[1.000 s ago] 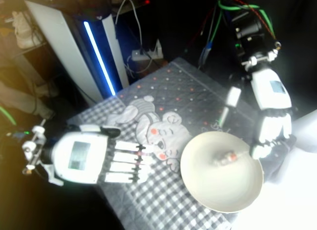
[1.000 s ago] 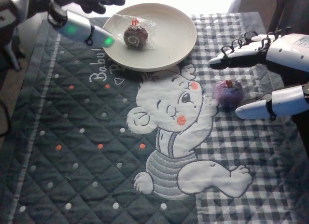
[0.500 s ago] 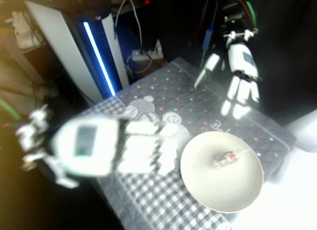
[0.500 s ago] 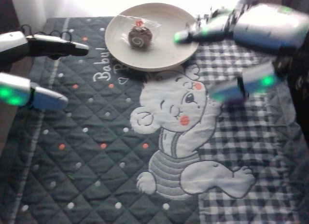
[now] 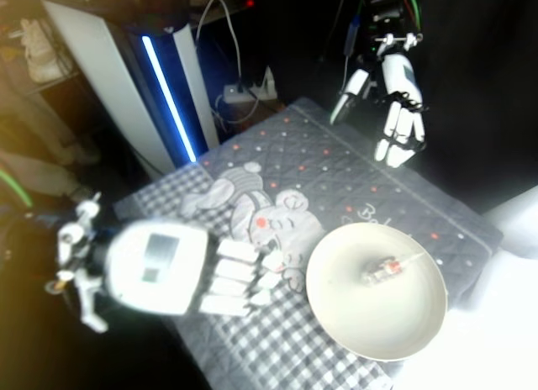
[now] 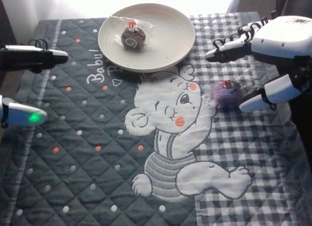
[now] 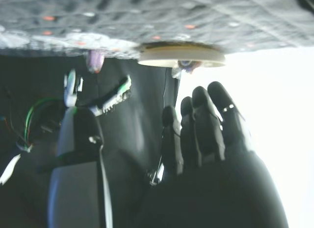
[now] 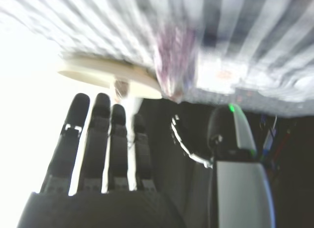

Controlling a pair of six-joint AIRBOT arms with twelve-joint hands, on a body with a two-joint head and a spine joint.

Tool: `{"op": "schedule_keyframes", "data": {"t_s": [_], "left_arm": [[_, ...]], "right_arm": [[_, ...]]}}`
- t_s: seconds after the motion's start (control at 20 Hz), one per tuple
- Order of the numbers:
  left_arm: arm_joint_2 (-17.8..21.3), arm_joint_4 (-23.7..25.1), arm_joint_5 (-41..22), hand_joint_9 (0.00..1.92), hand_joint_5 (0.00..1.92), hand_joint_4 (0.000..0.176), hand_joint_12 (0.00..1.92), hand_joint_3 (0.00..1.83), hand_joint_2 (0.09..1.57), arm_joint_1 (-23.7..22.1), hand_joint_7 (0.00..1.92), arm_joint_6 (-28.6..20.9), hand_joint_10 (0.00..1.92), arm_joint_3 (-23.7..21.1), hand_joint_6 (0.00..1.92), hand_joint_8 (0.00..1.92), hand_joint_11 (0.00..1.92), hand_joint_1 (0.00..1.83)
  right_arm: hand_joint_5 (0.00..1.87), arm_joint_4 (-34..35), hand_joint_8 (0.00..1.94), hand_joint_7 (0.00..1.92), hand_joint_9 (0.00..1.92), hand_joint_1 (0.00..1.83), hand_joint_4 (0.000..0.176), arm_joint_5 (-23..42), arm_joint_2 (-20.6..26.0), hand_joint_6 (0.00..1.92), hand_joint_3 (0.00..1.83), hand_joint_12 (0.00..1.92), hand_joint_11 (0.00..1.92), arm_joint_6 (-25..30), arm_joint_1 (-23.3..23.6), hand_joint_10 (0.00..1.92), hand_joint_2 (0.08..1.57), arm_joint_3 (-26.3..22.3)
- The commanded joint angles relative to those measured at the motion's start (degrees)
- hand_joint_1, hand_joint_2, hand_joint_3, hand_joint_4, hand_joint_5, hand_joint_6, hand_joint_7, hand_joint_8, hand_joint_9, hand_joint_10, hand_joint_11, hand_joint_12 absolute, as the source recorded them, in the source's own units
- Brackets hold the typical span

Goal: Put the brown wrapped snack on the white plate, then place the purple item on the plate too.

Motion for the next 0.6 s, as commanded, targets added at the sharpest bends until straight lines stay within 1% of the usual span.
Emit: {"op": "schedule_keyframes", "data": {"t_s": [0.0, 0.05, 0.1, 0.15, 0.2, 0.25, 0.3, 0.35, 0.4, 0.45, 0.5, 0.55], "left_arm": [[0.61, -2.79, -7.03, 0.37, 0.43, 0.029, 1.09, 0.0, 0.94, -0.19, 0.33, -0.09, 0.0, -0.05, 0.0, 0.0, 0.0, 0.91], [0.6, -3.09, -7.02, 0.37, 0.43, 0.035, 1.09, 0.0, 0.94, -0.12, 0.32, 0.06, 0.0, -0.04, 0.0, 0.0, 0.0, 0.92], [0.56, -3.22, -7.02, 0.37, 0.42, 0.035, 1.1, 0.0, 0.94, -0.11, 0.32, 0.08, 0.0, -0.04, 0.0, 0.0, 0.0, 0.92], [0.55, -3.26, -7.04, 0.37, 0.42, 0.034, 1.08, 0.0, 0.94, -0.11, 0.32, 0.08, 0.0, -0.04, 0.0, 0.0, 0.0, 0.93], [0.51, -3.26, -7.16, 0.36, 0.43, 0.028, 1.07, 0.0, 0.95, -0.13, 0.31, 0.08, 0.0, -0.03, 0.0, 0.0, 0.0, 0.92], [0.48, -3.31, -7.24, 0.36, 0.43, 0.027, 1.08, 0.0, 0.95, -0.13, 0.32, 0.08, 0.0, -0.03, 0.0, 0.0, 0.0, 0.92], [0.44, -3.33, -7.26, 0.36, 0.43, 0.034, 1.08, 0.0, 0.95, -0.12, 0.32, 0.08, 0.0, -0.03, 0.0, 0.0, 0.0, 0.92], [0.41, -3.33, -7.26, 0.37, 0.43, 0.029, 1.1, 0.0, 0.95, -0.12, 0.33, 0.08, 0.0, -0.03, 0.0, 0.0, 0.0, 0.92], [0.39, -3.33, -7.3, 0.37, 0.44, 0.023, 1.1, 0.0, 0.94, -0.12, 0.33, 0.08, 0.0, -0.03, 0.0, 0.0, 0.0, 0.94], [0.39, -3.33, -7.41, 0.36, 0.44, 0.023, 1.07, 0.0, 0.94, -0.12, 0.32, 0.07, 0.0, -0.04, 0.0, 0.0, 0.0, 0.95], [0.37, -3.36, -7.52, 0.36, 0.44, 0.018, 1.06, 0.0, 0.94, -0.11, 0.32, 0.06, 0.0, -0.04, 0.0, 0.0, 0.0, 0.96], [0.37, -3.37, -7.58, 0.36, 0.45, 0.011, 1.07, 0.0, 0.95, -0.09, 0.32, 0.05, 0.0, -0.07, 0.0, 0.0, 0.0, 0.94]], "right_arm": [[0.35, 2.54, 0.03, 0.5, 0.41, 0.79, 0.034, 4.72, -0.27, 0.0, 0.0, 1.39, 0.18, 0.21, 0.52, 0.53, 0.94, -0.19], [0.39, 2.54, 0.01, 0.51, 0.47, 0.83, 0.038, 4.72, -0.59, 0.0, 0.0, 1.3, 0.17, 0.21, 0.52, 0.35, 0.95, -0.14], [0.43, 2.53, 0.01, 0.54, 0.54, 0.82, 0.04, 4.72, -0.96, 0.0, 0.0, 1.35, 0.2, 0.21, 0.52, 0.3, 0.96, -0.06], [0.52, 2.45, 0.05, 0.64, 0.53, 0.88, 0.044, 4.72, -1.33, 0.0, 0.0, 1.52, 0.23, 0.21, 0.52, 0.67, 0.97, 0.03], [0.59, 2.4, 0.08, 0.7, 0.56, 0.94, 0.035, 4.72, -1.71, 0.01, 0.0, 1.52, 0.32, 0.21, 0.52, 0.79, 0.97, 0.08], [0.71, 2.33, 0.52, 0.65, 0.54, 1.0, 0.002, 4.72, -2.02, 0.02, 0.0, 1.66, 0.37, 0.21, 0.52, 1.17, 0.99, 0.18], [0.79, 2.2, 0.83, 0.63, 0.57, 1.05, 0.0, 4.72, -2.26, 0.01, 0.0, 1.72, 0.46, 0.21, 0.52, 1.34, 1.02, 0.32], [0.87, 2.06, 1.2, 0.88, 0.72, 1.21, 0.0, 4.71, -2.31, 0.69, 0.01, 1.64, 0.67, 0.2, 0.52, 1.3, 1.12, 0.39], [0.86, 2.01, 1.3, 0.91, 0.75, 1.23, 0.0, 4.7, -2.28, 0.88, 0.0, 1.63, 0.68, 0.2, 0.52, 1.28, 1.16, 0.43], [0.88, 1.97, 1.29, 0.93, 0.8, 1.24, 0.0, 4.53, -2.16, 0.9, 0.0, 1.61, 0.71, 0.2, 0.52, 1.27, 1.15, 0.43], [0.87, 1.96, 1.33, 0.91, 0.76, 1.24, 0.0, 4.39, -2.04, 0.92, 0.0, 1.66, 0.63, 0.2, 0.52, 1.29, 1.16, 0.43], [0.85, 1.96, 1.31, 0.91, 0.73, 1.23, 0.0, 4.27, -1.96, 0.99, 0.0, 1.59, 0.54, 0.2, 0.52, 1.21, 1.17, 0.43]]}}
